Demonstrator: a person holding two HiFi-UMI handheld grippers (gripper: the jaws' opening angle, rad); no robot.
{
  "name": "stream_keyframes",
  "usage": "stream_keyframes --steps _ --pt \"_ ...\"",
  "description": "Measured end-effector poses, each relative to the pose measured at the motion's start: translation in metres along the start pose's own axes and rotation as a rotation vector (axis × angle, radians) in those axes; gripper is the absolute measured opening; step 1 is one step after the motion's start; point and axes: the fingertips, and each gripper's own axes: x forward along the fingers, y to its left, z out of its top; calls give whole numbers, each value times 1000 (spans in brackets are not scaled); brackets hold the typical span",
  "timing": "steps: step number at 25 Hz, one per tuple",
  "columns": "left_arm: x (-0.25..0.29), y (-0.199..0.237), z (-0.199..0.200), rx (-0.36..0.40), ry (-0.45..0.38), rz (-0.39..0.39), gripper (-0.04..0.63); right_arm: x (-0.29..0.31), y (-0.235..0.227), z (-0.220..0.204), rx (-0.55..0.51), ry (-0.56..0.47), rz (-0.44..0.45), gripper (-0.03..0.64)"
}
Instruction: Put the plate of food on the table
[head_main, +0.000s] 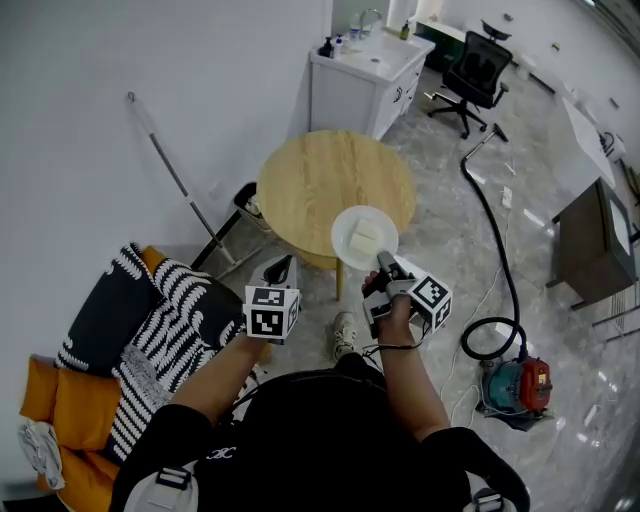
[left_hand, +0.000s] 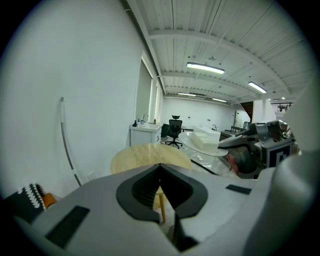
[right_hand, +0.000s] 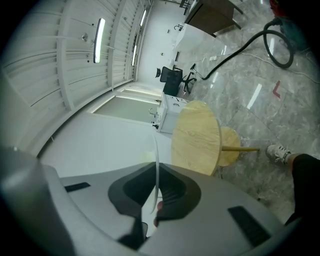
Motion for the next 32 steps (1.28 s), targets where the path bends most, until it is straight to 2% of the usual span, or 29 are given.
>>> stream_keyframes --steps 8,14,26,32 --pt "40 0 15 -11 14 11 8 31 1 29 11 13 24 18" --pt "69 -1 29 -17 25 16 8 58 13 53 16 25 79 18" --pt "137 4 73 -23 12 49 8 127 22 99 -42 108 69 18" --pt "170 13 89 -50 21 85 8 161 26 124 -37 131 101 18"
